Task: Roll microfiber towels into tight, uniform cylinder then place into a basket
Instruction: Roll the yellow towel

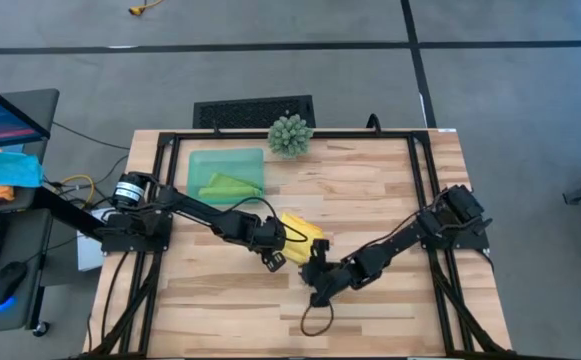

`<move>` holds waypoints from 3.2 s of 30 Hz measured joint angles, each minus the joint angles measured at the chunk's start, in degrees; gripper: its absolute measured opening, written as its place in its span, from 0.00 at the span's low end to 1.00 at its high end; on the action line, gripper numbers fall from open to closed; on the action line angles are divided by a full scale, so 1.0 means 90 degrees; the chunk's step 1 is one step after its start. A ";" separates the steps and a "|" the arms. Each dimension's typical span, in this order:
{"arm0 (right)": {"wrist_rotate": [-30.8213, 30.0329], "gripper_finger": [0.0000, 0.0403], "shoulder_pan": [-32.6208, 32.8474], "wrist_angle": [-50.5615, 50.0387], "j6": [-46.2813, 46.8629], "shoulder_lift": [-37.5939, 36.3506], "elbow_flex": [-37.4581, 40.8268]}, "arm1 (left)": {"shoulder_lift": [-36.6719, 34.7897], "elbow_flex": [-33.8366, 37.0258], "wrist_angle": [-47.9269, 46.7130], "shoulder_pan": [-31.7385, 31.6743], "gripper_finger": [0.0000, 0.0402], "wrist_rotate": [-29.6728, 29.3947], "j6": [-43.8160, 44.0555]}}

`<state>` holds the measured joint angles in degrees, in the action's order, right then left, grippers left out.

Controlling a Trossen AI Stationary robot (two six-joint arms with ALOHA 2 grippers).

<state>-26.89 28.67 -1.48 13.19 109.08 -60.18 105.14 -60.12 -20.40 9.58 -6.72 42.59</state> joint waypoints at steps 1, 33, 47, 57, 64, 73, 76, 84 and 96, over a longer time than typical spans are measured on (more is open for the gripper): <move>0.0000 0.23 -0.0064 -0.0024 0.0000 0.0000 0.0000 | 0.0000 0.0000 0.0000 0.0000 0.01 0.0001 -0.0005; 0.0519 0.23 -0.0953 -0.1165 0.1200 0.0452 -0.0062 | 0.0000 -0.0015 -0.0129 0.0007 0.03 -0.0007 -0.0398; 0.0631 0.23 -0.0950 -0.1191 0.1158 0.0386 -0.0036 | -0.0005 -0.0019 -0.0471 0.0074 0.36 0.0146 -0.1428; 0.0641 0.23 -0.0948 -0.1163 0.1155 0.0386 -0.0024 | -0.0465 -0.0010 -0.1201 0.0789 0.36 -0.1282 -0.1875; 0.0646 0.23 -0.0948 -0.1157 0.1156 0.0386 -0.0022 | -0.0770 -0.0006 -0.0982 0.1962 0.35 -0.2622 -0.3072; 0.0647 0.23 -0.0948 -0.1133 0.1155 0.0386 -0.0017 | 0.0051 0.0078 0.0343 0.2123 0.35 -0.2809 -0.4058; 0.0648 0.23 -0.0948 -0.1133 0.1154 0.0386 -0.0017 | 0.0260 0.0080 0.0349 0.1876 0.35 -0.2825 -0.4063; 0.0662 0.23 -0.0948 -0.1128 0.1154 0.0386 -0.0015 | 0.0381 0.0080 0.0349 0.1343 0.35 -0.2778 -0.4036; 0.0700 0.23 -0.0948 -0.1124 0.1183 0.0386 -0.0015 | 0.0372 0.0053 0.0219 0.0848 0.35 -0.2161 -0.4141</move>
<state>-20.59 20.14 -11.60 23.83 112.55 -60.31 108.49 -59.64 -18.44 17.21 -26.17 5.32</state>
